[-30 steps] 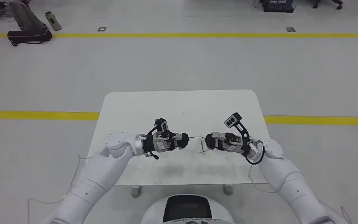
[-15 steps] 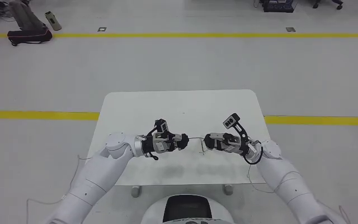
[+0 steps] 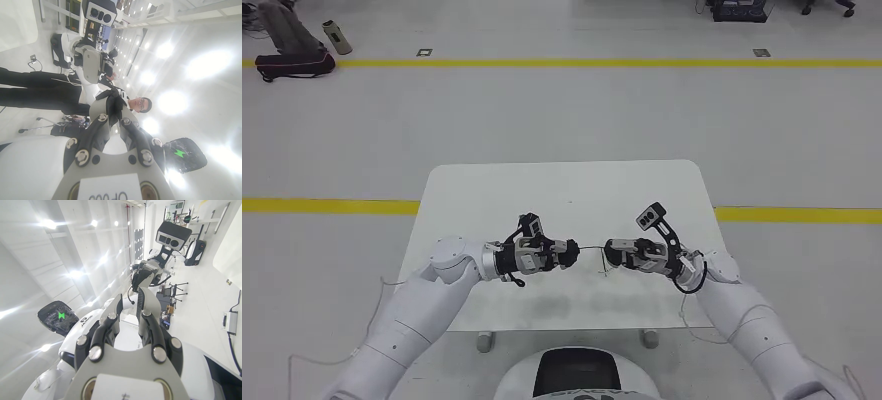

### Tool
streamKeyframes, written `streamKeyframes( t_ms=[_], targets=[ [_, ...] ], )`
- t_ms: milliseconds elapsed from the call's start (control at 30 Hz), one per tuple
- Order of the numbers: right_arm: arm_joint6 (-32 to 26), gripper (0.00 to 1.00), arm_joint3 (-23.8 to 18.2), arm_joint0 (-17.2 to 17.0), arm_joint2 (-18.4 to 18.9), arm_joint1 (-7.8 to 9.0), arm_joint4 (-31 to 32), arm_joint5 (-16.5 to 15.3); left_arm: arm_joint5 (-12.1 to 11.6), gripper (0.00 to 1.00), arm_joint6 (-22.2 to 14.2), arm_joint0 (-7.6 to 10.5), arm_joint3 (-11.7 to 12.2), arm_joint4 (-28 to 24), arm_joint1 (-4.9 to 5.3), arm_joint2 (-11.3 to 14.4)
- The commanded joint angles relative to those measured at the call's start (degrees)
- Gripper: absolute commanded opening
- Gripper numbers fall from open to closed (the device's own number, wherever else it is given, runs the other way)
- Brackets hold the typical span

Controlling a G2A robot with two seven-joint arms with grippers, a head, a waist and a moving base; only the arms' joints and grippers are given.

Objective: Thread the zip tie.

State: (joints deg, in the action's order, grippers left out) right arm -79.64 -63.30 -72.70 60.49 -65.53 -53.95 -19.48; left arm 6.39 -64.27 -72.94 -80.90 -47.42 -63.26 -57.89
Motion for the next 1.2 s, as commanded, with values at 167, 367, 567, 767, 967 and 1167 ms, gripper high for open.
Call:
streamKeyframes(
  t_ms=[167, 367, 567, 767, 967, 1167],
  targets=[
    [0.0, 0.15, 0.0, 0.0, -0.2, -0.10, 0.3, 0.0, 0.0, 0.00, 0.1, 0.14, 0.1, -0.3, 0.16, 0.3],
    [0.0, 0.14, -0.2, 0.0, -0.4, -0.06, 0.2, 0.0, 0.0, 0.00, 0.2, 0.28, 0.3, -0.4, 0.29, 0.5],
    [0.0, 0.07, -0.1, 0.0, -0.5, 0.00, 0.3, 0.0, -0.2, 0.00, 0.3, 0.37, 0.4, -0.7, 0.41, 0.7],
    [0.0, 0.00, 0.0, 0.0, -0.5, 0.03, 0.5, 0.0, -0.3, 0.00, 0.2, 0.48, 0.5, -1.0, 0.52, 0.9],
    [0.0, 0.00, 0.2, 0.1, -0.5, 0.07, 0.7, 0.0, -0.6, 0.16, 1.3, 0.86, 0.6, 0.6, 0.67, 1.3],
    [0.0, 0.00, -0.1, 0.2, 0.1, 0.29, 1.5, 0.0, -0.6, 1.00, 1.3, 0.86, 0.6, 0.6, 0.67, 1.3]
  ],
)
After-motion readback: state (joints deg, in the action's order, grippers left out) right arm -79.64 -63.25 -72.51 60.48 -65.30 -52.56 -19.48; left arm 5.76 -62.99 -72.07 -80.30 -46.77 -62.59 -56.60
